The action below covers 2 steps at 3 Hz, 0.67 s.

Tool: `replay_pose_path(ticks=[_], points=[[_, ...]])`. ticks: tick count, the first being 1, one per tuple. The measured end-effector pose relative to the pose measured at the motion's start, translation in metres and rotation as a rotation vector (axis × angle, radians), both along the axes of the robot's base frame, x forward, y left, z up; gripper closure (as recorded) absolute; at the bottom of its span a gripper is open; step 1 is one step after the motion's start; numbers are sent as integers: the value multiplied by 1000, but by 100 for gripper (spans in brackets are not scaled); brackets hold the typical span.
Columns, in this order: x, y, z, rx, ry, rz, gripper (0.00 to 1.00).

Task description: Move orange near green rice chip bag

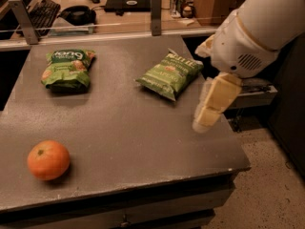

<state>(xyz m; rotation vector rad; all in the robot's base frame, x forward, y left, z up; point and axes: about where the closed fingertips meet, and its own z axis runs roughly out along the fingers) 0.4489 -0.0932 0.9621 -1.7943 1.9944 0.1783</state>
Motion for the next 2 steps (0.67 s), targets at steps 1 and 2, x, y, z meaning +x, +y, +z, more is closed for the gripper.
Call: replay_pose_path(ticks=[1,2], points=[[-4,99,-14,118,-11,148,0],[-26,180,-28,208,6,279,0]])
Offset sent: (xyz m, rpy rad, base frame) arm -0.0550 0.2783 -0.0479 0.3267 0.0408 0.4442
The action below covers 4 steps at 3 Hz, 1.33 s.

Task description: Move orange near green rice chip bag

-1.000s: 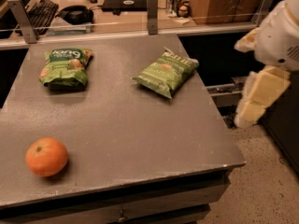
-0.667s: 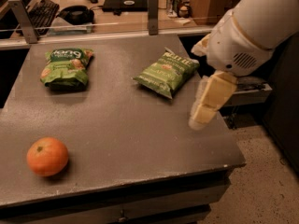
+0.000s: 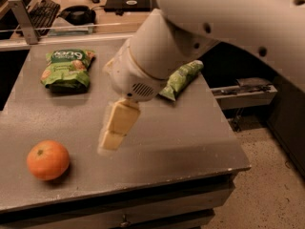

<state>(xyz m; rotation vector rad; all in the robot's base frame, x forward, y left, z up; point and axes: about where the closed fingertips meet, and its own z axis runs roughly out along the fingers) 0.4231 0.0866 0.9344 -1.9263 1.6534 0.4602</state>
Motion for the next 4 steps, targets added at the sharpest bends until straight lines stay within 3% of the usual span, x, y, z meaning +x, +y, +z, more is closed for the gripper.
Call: replay_pose_path(ticks=[1,2,3,4], points=[[-25,62,-22,46,26,105,0],[-41,99,-48,55,62,159,0],[-52,122,-65,59,77,185,0],[-58,133,-79,56,91,184,18]])
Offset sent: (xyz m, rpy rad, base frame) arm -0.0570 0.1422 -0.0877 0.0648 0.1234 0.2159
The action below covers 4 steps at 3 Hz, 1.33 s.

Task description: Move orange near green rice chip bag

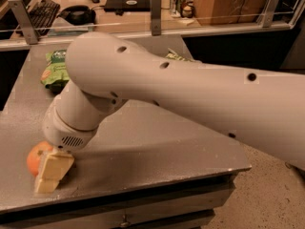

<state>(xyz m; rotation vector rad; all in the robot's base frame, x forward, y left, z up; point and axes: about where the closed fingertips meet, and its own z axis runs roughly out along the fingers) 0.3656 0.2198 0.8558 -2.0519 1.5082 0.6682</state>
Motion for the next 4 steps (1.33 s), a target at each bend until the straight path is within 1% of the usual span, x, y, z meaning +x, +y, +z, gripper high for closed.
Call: replay_pose_path(ticks=[1,2,3,4], points=[[0,4,-6,3,7,-12,42],[15,-2,-3,11,-5,-50,64],[65,-30,23,36,-77,-131,88],[138,-61,58,61,-145,-225,100]])
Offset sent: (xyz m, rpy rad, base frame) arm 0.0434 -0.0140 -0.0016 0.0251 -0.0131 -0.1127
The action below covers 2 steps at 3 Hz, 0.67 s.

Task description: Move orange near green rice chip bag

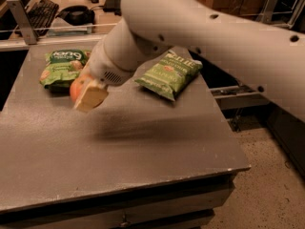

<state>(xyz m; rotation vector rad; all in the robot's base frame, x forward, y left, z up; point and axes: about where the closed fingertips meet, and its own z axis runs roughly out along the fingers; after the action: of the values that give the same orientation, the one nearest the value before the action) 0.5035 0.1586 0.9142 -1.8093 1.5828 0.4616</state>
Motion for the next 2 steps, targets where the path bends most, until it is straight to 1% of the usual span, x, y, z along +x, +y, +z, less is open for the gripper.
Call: replay_pose_path(ticks=[1,2], points=[[88,-10,26,7,-24,-94,100],[132,3,19,4,14,-136,100]])
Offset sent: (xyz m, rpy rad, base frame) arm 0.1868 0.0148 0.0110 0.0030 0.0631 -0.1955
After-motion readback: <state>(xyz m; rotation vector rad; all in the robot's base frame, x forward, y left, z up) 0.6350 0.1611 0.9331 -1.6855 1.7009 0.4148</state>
